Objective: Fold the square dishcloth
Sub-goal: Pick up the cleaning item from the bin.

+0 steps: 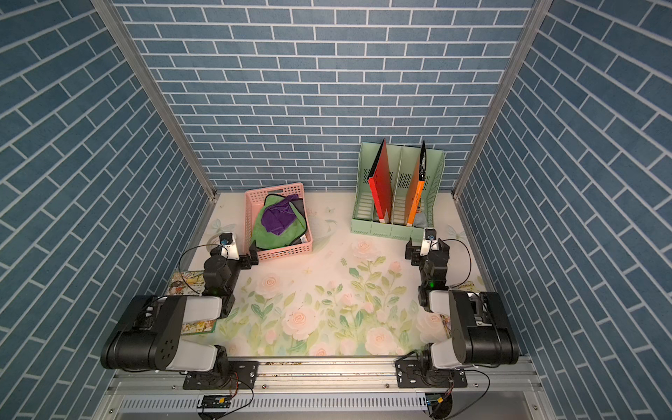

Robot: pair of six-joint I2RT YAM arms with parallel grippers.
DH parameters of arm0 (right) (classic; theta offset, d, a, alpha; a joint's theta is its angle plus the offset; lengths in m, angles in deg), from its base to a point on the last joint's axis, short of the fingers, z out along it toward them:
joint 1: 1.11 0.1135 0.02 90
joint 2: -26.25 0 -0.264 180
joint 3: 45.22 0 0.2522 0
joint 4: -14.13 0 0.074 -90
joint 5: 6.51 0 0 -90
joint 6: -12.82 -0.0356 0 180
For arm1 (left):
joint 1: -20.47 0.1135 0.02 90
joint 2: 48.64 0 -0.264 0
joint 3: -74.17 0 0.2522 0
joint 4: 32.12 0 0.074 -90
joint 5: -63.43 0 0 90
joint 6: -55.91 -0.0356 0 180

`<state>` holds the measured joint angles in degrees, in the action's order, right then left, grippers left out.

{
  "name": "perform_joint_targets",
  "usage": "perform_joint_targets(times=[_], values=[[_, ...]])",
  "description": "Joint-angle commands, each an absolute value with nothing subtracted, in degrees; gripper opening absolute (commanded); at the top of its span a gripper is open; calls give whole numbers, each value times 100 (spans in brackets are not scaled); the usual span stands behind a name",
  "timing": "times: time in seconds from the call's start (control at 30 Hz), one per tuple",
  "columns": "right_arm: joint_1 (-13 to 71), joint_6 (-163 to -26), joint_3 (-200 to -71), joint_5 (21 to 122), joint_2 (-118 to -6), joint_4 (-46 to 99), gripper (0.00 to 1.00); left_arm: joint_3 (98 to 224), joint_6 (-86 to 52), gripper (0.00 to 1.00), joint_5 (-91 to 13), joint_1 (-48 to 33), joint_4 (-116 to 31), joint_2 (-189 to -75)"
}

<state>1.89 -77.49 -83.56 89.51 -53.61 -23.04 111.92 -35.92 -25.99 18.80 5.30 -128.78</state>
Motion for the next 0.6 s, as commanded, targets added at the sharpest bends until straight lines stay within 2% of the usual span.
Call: perform_joint_targets(times=[0.0,0.17,0.27,0.3,0.4,0.57], values=[[212,-8699,-8997,9126,-4599,-389,100,12898,-4004,100,-2965,1938,-2208,-12617],[-17,-10772,-9447,8479,-3911,519,99,14706,-4806,100,-3808,1979,-4796,-13106],[58,-10811,-9498,7081,-3909,207,100,15214,-5175,100,-4285,1958,-5753,-13281],[345,-10537,-9790,7187,-3989,666,100,15312,-5298,100,-4379,1901,-5946,-13336],[1660,-9655,-10536,8455,-4241,1600,100,15445,-5587,100,-4128,1510,-6323,-13473],[2943,-9423,-10787,9283,-4517,1948,94,15950,-5745,98,-3647,980,-6423,-14286]])
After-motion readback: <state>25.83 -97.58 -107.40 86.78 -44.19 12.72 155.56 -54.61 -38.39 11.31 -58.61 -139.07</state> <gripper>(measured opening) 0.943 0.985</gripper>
